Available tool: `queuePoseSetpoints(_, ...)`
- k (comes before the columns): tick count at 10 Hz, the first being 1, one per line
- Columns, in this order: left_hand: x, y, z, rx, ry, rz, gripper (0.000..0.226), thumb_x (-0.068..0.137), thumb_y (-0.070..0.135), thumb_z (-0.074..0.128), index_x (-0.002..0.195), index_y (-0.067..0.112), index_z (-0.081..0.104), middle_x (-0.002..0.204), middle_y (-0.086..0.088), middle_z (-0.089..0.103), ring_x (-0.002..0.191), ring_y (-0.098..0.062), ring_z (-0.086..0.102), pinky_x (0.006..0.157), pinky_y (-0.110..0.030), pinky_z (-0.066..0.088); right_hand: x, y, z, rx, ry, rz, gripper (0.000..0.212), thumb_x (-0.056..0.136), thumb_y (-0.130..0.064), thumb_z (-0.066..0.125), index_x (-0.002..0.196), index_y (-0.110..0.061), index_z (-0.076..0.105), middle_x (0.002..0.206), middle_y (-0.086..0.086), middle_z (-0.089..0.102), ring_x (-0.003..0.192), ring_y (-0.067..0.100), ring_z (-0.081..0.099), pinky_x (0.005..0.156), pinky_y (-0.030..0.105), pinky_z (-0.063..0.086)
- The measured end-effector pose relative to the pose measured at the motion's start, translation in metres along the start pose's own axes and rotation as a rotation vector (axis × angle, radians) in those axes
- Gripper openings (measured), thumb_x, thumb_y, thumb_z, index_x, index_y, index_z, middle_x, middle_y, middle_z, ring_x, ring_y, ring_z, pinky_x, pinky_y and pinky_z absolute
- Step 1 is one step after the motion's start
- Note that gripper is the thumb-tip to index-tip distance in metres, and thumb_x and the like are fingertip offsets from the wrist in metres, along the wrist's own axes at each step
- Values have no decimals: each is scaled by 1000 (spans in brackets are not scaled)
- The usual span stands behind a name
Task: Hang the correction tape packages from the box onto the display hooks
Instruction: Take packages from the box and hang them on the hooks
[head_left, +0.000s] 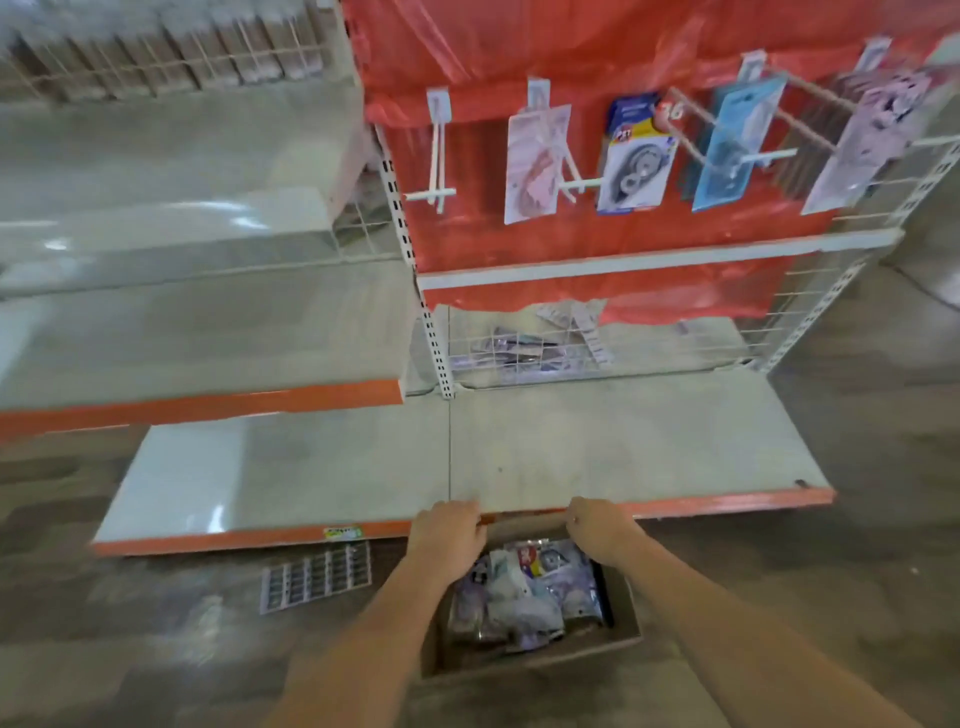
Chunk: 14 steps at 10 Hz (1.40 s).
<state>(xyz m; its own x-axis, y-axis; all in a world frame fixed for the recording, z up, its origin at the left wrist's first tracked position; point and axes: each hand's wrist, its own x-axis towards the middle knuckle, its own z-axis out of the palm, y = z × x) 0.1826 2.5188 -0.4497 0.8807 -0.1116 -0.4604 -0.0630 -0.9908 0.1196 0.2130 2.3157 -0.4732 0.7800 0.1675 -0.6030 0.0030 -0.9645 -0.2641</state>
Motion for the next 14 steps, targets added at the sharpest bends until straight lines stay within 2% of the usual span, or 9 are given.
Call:
queuePoseSetpoints(2, 73, -32, 145, -55, -104, -35, 26, 98, 32, 42, 110, 17, 60, 110, -3, 65, 101, -20, 62, 80, -29, 47, 84, 38, 116, 59, -192, 62, 34, 98, -8, 41, 129, -1, 52, 133, 17, 54, 121, 33, 51, 96, 36, 41)
queuePoseSetpoints(3, 106, -47, 221, -40, -191, -79, 30, 99, 32, 39, 119, 16, 54, 121, -6, 60, 112, -25, 58, 88, -36, 46, 138, 68, 176, -88, -156, 45, 32, 97, -16, 43, 125, -8, 55, 124, 16, 58, 115, 31, 56, 88, 31, 43)
queuePoseSetpoints(5, 193, -89, 368, -189, -300, -199, 33, 97, 30, 44, 127, 18, 54, 123, -7, 61, 112, -25, 58, 92, -36, 49, 233, 109, 274, -127, -91, 103, 30, 94, -14, 47, 122, -5, 56, 122, 17, 59, 112, 31, 57, 84, 31, 43)
queuePoseSetpoints(7, 264, -107, 462, -370, -271, -306, 24, 95, 25, 49, 111, 14, 62, 116, -12, 63, 104, -27, 61, 87, -32, 48, 291, 135, 331, -277, -73, 81, 40, 97, -17, 46, 137, -13, 45, 137, 11, 49, 125, 27, 48, 98, 35, 43)
queuePoseSetpoints(8, 274, -110, 478, -505, -232, -329, 37, 90, 27, 58, 125, 16, 56, 124, -12, 59, 109, -28, 59, 93, -34, 50, 310, 149, 343, -357, -101, 97, 44, 96, -19, 50, 139, -13, 42, 140, 12, 43, 127, 28, 45, 101, 37, 40)
queuePoseSetpoints(10, 269, -117, 480, -931, -263, -434, 45, 84, 6, 69, 127, 2, 55, 129, -17, 57, 112, -30, 56, 93, -36, 49, 314, 156, 349, -383, -119, 89, 50, 93, -22, 56, 137, -8, 37, 138, 17, 43, 124, 32, 47, 97, 37, 42)
queuePoseSetpoints(12, 273, -111, 475, -963, -363, -533, 39, 85, 20, 71, 120, 6, 61, 122, -14, 60, 87, -19, 56, 79, -27, 42, 315, 158, 353, -546, -173, 90, 41, 96, -20, 46, 135, -8, 44, 142, 15, 41, 129, 30, 41, 103, 38, 40)
queuePoseSetpoints(13, 275, -117, 478, -963, -342, -488, 43, 81, 13, 74, 121, 4, 61, 127, -15, 60, 112, -28, 58, 95, -33, 47, 310, 158, 353, -560, -186, 74, 44, 97, -25, 48, 138, -12, 40, 144, 13, 39, 131, 31, 38, 105, 40, 37)
queuePoseSetpoints(14, 276, -121, 474, -988, -298, -458, 42, 81, 7, 73, 121, 0, 60, 126, -17, 60, 116, -32, 57, 100, -38, 45, 303, 157, 348, -523, -208, 60, 39, 96, -23, 50, 133, -13, 44, 137, 11, 48, 125, 28, 48, 98, 37, 41)
